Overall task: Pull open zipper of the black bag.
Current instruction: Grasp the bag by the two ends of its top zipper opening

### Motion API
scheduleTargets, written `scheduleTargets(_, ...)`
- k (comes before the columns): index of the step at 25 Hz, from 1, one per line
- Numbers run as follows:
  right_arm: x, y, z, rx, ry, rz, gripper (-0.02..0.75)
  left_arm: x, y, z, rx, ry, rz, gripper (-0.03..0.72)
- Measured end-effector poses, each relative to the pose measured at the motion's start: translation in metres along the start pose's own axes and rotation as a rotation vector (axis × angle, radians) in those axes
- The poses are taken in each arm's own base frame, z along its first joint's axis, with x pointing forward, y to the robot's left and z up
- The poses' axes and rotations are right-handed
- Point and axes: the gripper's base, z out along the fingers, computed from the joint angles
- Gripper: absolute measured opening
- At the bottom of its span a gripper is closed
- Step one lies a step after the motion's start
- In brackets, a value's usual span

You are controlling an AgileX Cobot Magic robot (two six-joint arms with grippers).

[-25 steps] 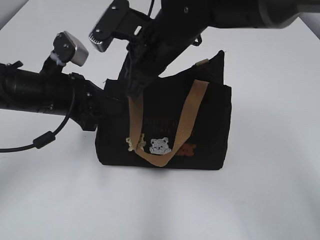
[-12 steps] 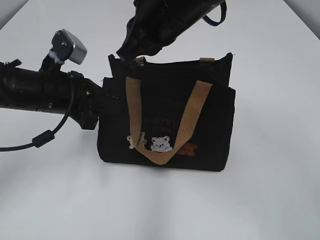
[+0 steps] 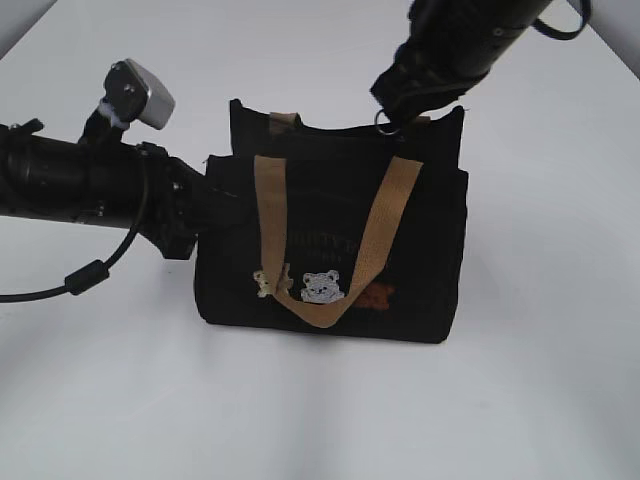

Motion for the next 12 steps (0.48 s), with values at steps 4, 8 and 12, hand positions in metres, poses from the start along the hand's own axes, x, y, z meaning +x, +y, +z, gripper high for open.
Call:
scheduleTargets(4,0.011,-0.018,-0.005,0.026,0.055,0.119,-0.001,-0.001,-0.001,0.0,0.005,-0.008,-0.002,0.063)
scheduleTargets(8,0.011,-0.018,-0.006,0.024,0.064,0.131,-0.001,-0.001,0.0,0.0,-0.003,-0.001,-0.002,0.063)
scheduleTargets(12,0.016,-0.019,-0.007,0.045,0.121,0.138,-0.001,-0.001,-0.001,0.001,-0.005,0.003,0.0,0.063)
